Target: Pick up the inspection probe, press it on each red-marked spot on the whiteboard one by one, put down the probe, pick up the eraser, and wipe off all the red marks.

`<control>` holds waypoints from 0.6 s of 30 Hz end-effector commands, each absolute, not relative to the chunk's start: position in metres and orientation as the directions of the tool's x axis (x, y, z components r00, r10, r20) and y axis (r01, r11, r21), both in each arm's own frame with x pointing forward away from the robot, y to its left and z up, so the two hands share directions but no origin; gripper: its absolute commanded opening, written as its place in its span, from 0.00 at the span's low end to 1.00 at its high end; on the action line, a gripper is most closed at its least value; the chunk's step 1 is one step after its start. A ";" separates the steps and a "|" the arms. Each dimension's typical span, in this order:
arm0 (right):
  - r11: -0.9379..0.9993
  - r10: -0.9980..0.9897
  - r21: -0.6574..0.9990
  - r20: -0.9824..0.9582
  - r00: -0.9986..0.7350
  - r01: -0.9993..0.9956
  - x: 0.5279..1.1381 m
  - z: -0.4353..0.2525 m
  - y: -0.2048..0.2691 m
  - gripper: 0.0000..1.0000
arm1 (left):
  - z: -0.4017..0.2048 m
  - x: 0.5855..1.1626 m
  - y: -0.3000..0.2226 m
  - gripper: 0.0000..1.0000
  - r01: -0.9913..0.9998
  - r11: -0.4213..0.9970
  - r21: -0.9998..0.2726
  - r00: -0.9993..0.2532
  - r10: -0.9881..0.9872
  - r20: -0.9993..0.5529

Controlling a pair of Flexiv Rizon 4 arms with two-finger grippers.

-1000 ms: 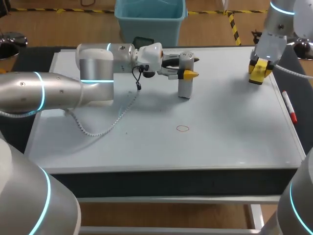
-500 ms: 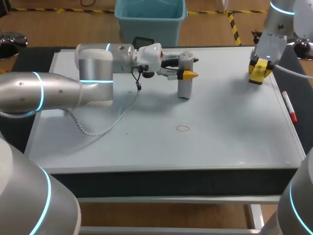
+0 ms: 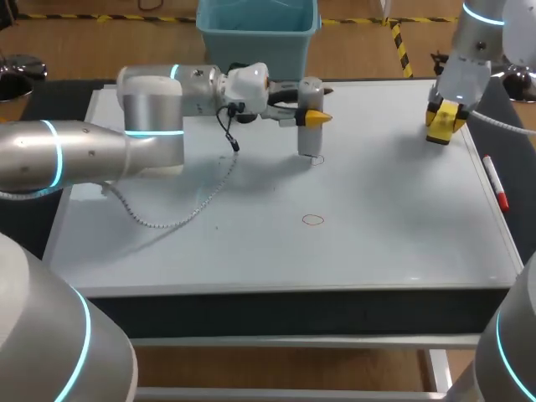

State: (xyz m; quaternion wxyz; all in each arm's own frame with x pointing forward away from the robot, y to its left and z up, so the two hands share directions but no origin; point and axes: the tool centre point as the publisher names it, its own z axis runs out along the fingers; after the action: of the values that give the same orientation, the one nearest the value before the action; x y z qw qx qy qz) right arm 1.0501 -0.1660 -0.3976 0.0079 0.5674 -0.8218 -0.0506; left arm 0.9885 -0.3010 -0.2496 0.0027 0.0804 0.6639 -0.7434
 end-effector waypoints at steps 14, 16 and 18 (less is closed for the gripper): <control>0.349 -0.934 0.093 -0.041 -0.354 -0.932 1.051 -0.397 -0.167 0.00 | -0.222 0.988 -0.171 0.00 0.132 -0.074 -0.988 -0.991 -0.021 -0.131; 0.349 -0.934 0.093 -0.041 -0.354 -0.932 1.051 -0.397 -0.167 0.00 | -0.223 0.988 -0.154 0.00 0.132 -0.071 -0.989 -0.991 -0.042 -0.129; 0.349 -0.934 0.093 -0.041 -0.354 -0.932 1.051 -0.397 -0.167 0.00 | -0.224 0.988 -0.139 0.00 0.132 -0.074 -0.989 -0.990 -0.062 -0.127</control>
State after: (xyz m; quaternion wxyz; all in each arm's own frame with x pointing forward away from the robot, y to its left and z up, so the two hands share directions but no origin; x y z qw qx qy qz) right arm 1.0501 -0.1660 -0.3976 0.0079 0.5674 -0.8218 -0.0506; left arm 1.0001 -0.1717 -0.2280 0.0551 0.0353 0.6760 -0.7340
